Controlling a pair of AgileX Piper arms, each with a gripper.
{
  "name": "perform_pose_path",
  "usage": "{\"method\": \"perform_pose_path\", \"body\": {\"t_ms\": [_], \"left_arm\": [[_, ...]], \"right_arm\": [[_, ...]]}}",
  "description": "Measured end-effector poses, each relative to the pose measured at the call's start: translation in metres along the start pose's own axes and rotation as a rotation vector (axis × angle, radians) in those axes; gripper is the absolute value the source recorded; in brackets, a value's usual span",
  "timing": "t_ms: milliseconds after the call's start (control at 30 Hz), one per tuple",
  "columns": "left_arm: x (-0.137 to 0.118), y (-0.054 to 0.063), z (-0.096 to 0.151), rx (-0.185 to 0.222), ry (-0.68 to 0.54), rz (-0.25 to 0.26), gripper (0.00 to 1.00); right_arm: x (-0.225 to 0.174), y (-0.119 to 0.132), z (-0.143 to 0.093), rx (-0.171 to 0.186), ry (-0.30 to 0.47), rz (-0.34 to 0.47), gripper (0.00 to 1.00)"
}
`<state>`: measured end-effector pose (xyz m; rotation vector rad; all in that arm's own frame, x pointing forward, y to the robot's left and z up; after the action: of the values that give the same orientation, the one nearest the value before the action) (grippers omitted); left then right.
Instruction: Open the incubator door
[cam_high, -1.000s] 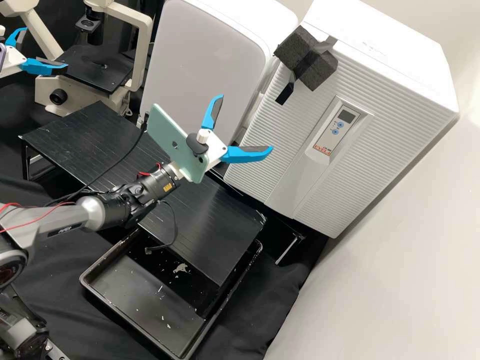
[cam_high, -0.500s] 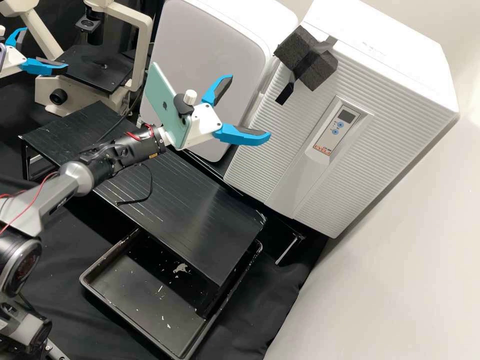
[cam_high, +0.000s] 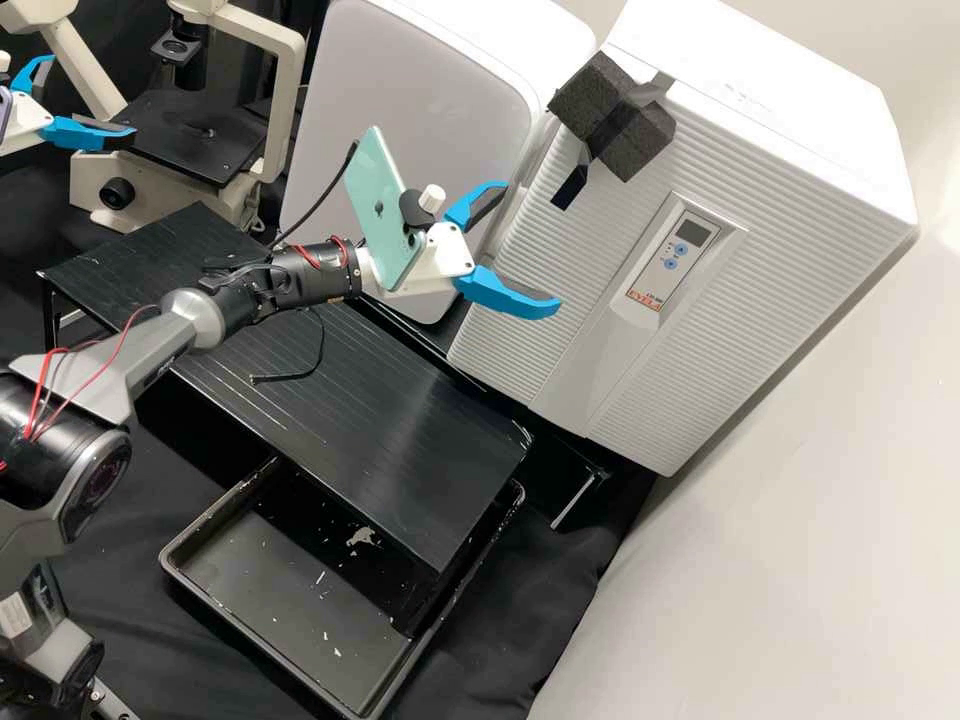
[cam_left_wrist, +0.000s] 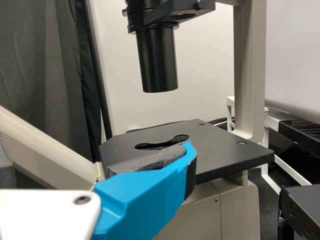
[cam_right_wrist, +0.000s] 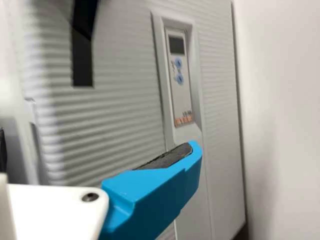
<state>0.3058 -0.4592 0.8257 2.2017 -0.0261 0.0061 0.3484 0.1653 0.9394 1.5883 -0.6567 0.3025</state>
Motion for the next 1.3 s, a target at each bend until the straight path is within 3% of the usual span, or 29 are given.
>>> {"method": "perform_pose_path", "body": {"t_ms": [200, 433, 467, 1300], "left_arm": [[0.0000, 0.0000, 0.0000, 0.000, 0.000, 0.000, 1.00], [0.0000, 0.0000, 0.0000, 0.000, 0.000, 0.000, 1.00], [0.0000, 0.0000, 0.0000, 0.000, 0.000, 0.000, 1.00], [0.0000, 0.0000, 0.0000, 0.000, 0.000, 0.000, 1.00]], "right_arm": [[0.0062, -0.0036, 0.0097, 0.001, -0.064, 0.001, 1.00], [0.0064, -0.0034, 0.0101, -0.001, -0.066, 0.001, 1.00], [0.0064, -0.0034, 0.0101, -0.001, -0.066, 0.001, 0.00], [0.0044, -0.0054, 0.0079, 0.007, -0.061, -0.007, 0.00]]}}
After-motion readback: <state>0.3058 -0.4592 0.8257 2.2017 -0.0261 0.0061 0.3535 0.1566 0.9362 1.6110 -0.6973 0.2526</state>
